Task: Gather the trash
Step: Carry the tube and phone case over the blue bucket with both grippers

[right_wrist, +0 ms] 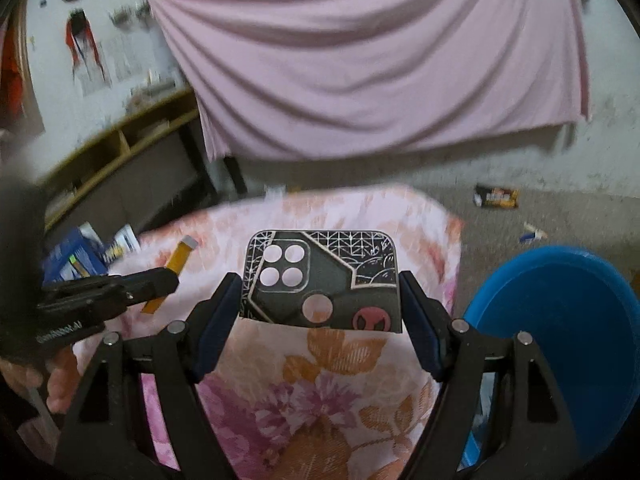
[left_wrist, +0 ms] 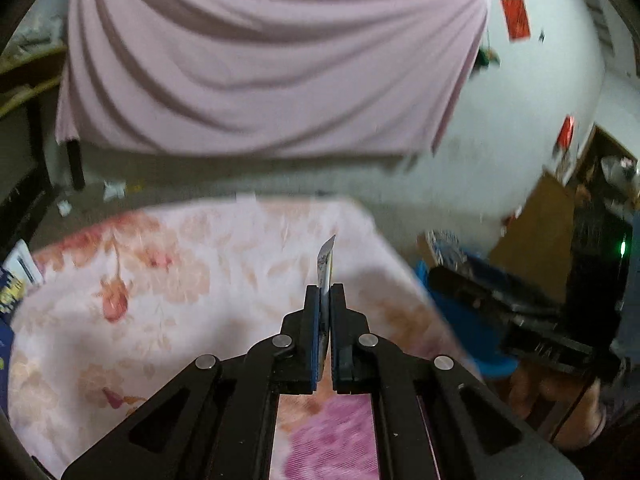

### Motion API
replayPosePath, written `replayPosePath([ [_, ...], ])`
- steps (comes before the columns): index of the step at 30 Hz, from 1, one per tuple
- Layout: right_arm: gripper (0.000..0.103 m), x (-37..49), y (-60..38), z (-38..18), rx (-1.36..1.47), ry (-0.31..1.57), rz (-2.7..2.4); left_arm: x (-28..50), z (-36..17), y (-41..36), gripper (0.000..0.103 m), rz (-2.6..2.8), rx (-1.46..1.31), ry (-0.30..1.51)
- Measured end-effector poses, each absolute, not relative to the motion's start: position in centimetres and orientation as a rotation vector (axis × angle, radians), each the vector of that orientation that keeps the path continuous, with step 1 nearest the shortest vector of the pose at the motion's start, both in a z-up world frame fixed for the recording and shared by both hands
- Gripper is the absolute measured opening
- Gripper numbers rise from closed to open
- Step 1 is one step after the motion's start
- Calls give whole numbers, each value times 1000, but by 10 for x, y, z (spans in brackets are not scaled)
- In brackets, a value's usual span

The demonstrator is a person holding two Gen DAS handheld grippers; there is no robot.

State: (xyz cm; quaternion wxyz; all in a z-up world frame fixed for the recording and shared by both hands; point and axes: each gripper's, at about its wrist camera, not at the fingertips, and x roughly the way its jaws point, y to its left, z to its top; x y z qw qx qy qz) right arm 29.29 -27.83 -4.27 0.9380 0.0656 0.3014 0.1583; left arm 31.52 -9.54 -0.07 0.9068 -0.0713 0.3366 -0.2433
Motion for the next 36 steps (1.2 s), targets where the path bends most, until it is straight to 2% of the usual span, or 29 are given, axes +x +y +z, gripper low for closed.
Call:
replayPosePath([
  [7, 100, 251, -309, -4, 169, 348, 214, 281, 64, -124, 2, -479, -118, 469],
  [14, 100, 216, -352, 15, 219, 164, 66, 261, 100, -196, 3, -549, -8, 305],
  [23, 100, 205, -406, 11, 294, 192, -93, 265, 89, -273, 3, -657, 79, 309],
  [36, 100, 203, -455, -9, 369, 332, -199, 283, 58, -345, 3, -719, 76, 495],
])
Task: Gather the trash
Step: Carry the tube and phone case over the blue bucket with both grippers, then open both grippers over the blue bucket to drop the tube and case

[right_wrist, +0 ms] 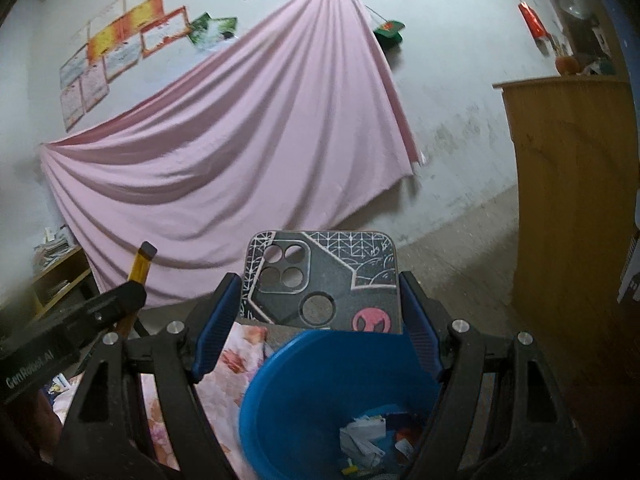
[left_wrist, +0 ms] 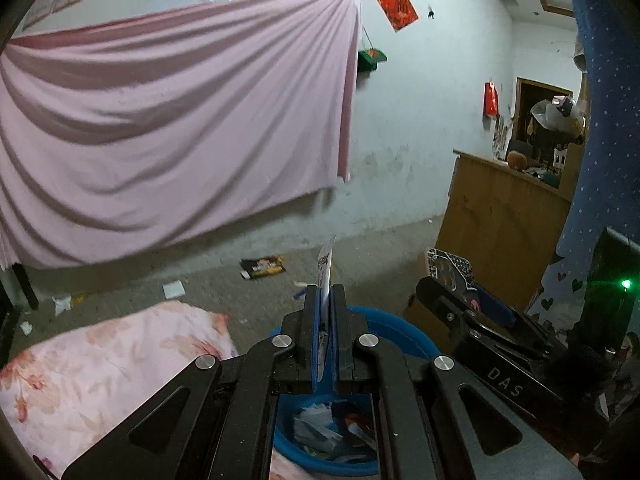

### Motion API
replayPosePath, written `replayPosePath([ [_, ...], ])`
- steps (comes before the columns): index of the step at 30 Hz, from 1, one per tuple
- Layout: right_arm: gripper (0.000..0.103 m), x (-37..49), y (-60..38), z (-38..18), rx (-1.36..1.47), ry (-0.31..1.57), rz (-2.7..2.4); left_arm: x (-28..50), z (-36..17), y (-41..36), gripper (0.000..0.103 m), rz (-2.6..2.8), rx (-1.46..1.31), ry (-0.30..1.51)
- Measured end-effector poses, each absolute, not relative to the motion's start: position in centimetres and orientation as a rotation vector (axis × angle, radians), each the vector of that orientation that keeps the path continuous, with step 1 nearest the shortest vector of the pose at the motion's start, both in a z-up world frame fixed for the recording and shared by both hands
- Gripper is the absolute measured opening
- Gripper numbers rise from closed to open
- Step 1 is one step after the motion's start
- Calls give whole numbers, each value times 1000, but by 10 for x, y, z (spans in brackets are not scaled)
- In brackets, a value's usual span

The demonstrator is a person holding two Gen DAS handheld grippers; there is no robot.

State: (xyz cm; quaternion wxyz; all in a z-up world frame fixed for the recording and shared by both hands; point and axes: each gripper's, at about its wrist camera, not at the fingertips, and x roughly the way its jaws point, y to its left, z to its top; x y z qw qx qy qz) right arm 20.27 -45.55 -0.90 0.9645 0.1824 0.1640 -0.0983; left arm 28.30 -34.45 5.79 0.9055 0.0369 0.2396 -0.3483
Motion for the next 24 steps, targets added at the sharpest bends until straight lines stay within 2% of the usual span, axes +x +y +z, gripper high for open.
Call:
replayPosePath([
  [12, 100, 217, -460, -25, 398, 470, -195, 303, 35, -357, 3, -708, 66, 681],
  [19, 101, 220, -463, -27, 405, 512, -200, 306, 28, -353, 20, -690, 58, 710],
  [24, 101, 222, -463, -27, 403, 518, -206, 306, 29, -343, 26, -662, 55, 701],
])
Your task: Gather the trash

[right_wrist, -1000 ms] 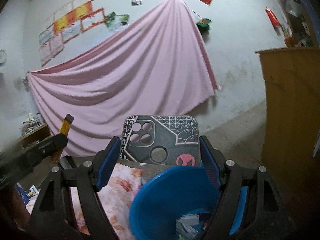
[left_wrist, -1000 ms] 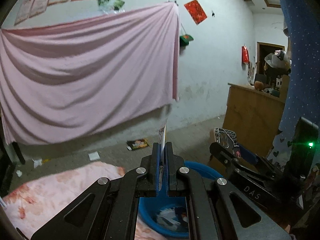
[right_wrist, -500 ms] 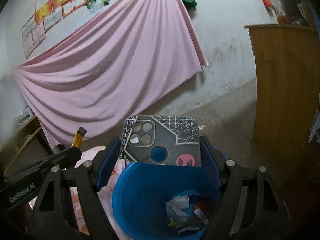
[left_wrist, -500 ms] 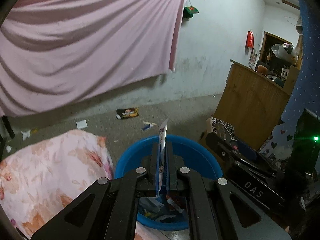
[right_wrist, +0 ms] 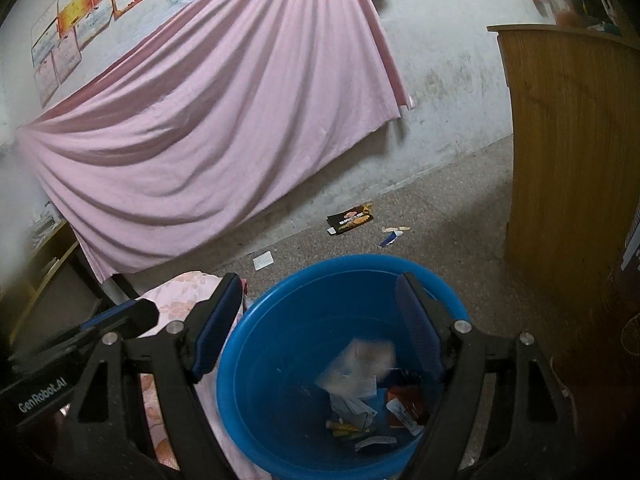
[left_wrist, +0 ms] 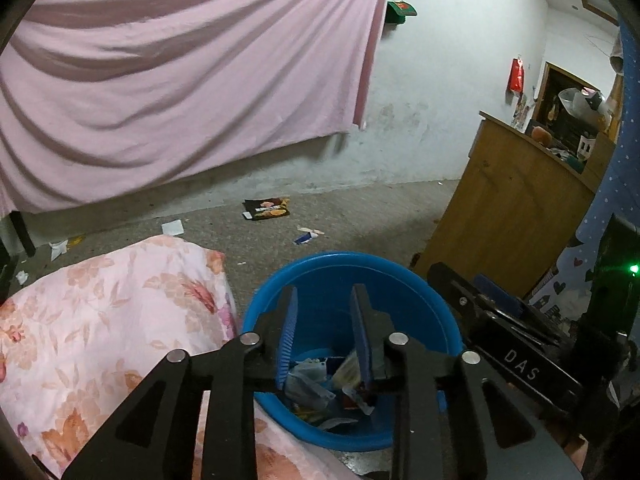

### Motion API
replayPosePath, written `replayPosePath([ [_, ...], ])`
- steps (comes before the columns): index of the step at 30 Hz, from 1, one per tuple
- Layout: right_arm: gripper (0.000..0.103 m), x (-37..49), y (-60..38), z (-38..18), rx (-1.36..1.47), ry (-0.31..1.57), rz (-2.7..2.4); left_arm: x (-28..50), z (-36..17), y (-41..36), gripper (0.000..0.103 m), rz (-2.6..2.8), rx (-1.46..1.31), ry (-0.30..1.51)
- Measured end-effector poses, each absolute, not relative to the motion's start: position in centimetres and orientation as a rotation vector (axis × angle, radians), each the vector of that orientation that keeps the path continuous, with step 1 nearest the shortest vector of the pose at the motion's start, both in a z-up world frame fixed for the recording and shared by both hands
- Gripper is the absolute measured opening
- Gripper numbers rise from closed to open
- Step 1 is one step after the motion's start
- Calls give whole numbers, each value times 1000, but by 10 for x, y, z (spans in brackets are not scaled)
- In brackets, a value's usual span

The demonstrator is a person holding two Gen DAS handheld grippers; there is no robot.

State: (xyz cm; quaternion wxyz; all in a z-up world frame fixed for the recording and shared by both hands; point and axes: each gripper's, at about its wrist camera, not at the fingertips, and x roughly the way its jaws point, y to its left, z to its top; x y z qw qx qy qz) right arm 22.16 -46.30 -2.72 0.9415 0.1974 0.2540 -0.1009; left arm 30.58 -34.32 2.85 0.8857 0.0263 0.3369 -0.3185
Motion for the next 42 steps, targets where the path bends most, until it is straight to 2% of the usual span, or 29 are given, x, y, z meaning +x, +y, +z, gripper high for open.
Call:
replayPosePath([
  [2, 101, 222, -463, -27, 403, 516, -207, 305, 30, -338, 35, -650, 51, 695],
  [7, 101, 220, -459, -26, 391, 499, -205, 301, 36, -323, 36, -611, 65, 666],
  [11, 102, 219, -453, -24, 372, 482, -204, 300, 39, -309, 45, -583, 62, 651],
  [15, 103, 218, -445, -18, 350, 459, -198, 296, 45, -291, 47, -543, 61, 625],
  [20, 103, 215, -431, -8, 317, 428, -180, 291, 52, -268, 68, -485, 48, 594],
  [25, 103, 207, -417, 3, 274, 383, -166, 284, 58, -241, 74, -442, 29, 572],
  [29, 103, 202, -405, 9, 244, 351, -159, 275, 65, -226, 91, -401, 26, 532],
  [34, 103, 191, -389, 16, 217, 313, -155, 258, 73, -207, 97, -354, 12, 468],
  [42, 103, 169, -373, 25, 179, 267, -168, 226, 80, -175, 101, -306, -28, 410],
])
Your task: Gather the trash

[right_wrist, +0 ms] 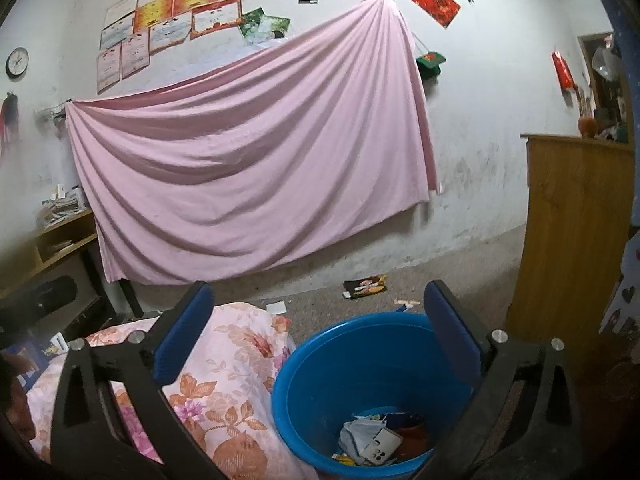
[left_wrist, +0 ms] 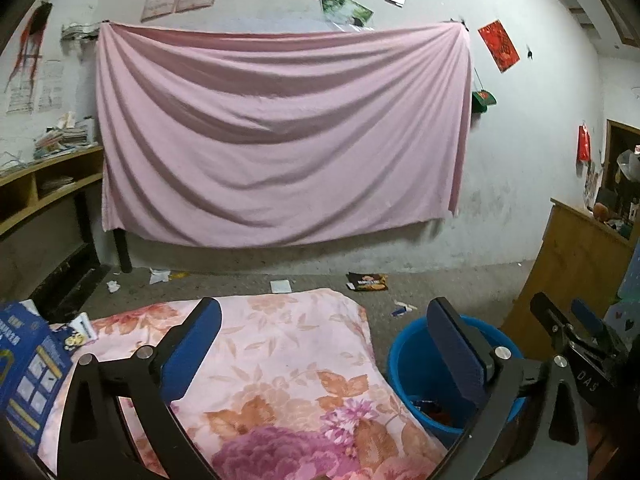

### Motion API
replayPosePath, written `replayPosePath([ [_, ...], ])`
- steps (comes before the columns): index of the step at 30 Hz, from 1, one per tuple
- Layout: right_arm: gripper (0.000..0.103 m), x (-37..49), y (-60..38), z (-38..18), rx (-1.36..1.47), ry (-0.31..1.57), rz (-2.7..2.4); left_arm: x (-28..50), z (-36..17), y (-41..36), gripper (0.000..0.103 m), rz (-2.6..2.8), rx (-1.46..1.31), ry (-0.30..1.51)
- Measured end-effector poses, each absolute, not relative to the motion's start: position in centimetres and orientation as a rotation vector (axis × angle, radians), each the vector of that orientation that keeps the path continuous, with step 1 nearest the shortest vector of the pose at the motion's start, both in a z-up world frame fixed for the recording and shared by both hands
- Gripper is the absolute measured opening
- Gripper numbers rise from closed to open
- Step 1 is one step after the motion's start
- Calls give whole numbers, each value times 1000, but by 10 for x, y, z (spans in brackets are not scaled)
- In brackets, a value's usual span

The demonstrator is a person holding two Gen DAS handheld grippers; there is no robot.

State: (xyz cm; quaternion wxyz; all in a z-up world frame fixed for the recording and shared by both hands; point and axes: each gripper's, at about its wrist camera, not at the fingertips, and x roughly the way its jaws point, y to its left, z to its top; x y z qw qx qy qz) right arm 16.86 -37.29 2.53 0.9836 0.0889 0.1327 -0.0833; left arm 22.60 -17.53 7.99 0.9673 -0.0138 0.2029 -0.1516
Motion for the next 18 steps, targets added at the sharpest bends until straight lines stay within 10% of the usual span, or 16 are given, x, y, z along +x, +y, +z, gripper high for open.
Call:
replayPosePath([
  [18, 103, 82, -311, 27, 128, 145, -125, 112, 78, -111, 101, -178, -32, 286],
])
